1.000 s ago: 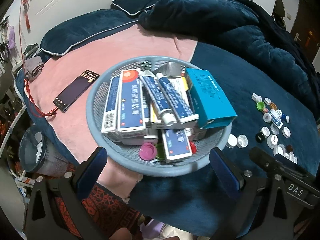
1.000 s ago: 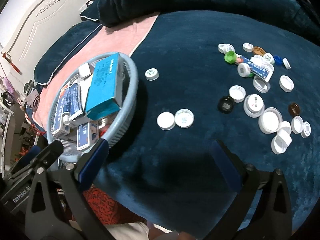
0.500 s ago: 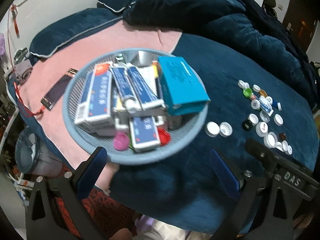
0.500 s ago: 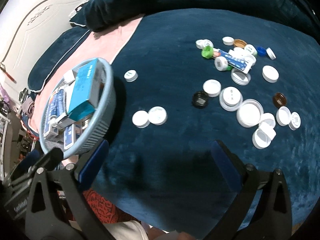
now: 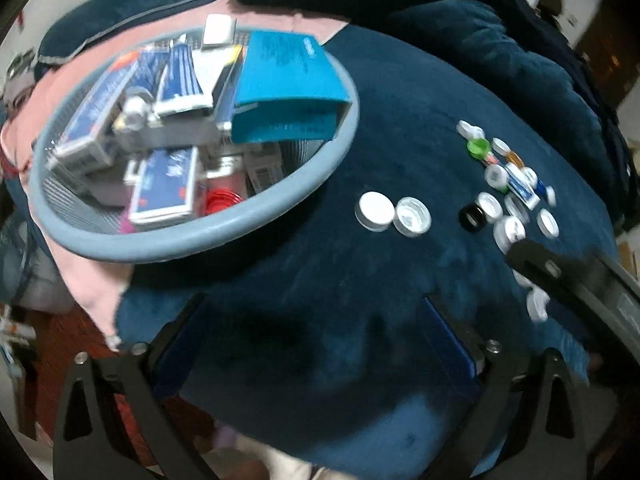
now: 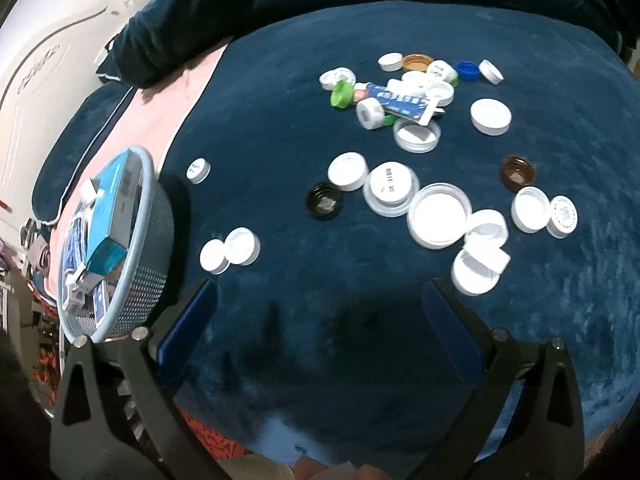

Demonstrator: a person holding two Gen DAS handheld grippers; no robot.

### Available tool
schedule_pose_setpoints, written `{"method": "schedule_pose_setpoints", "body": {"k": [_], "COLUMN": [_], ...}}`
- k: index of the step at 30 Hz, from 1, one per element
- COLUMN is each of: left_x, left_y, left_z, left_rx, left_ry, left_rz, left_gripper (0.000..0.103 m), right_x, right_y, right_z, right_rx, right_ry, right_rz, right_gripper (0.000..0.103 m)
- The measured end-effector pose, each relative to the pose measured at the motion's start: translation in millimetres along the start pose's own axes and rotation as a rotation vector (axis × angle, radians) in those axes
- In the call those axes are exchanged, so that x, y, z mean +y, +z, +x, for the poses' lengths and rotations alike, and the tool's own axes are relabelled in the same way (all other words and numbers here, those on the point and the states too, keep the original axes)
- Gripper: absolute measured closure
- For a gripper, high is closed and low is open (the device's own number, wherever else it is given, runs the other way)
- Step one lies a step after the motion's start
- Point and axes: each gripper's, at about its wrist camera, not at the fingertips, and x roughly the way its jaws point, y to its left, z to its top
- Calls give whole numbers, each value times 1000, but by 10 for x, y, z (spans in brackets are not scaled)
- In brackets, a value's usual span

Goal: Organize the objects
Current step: 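Move both grippers back toward the white caps on the bed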

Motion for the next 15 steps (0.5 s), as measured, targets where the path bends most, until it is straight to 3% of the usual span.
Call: {"method": "schedule_pose_setpoints", "body": {"k": [5,15], "left_x": [-40,-299], "left_y": [86,193], "left_z": [279,521], "left_rx": [5,-16], "left_ry": [42,50], "left_rz": [-58,-20], "left_gripper": [13,15], "right_x": [-97,-351], "right_y": [-20,-3], "right_z": [-22,47], "right_rx": [-5,12], "right_ry": [-5,-13], "right_rz": [0,29], "right_gripper": [0,0]}}
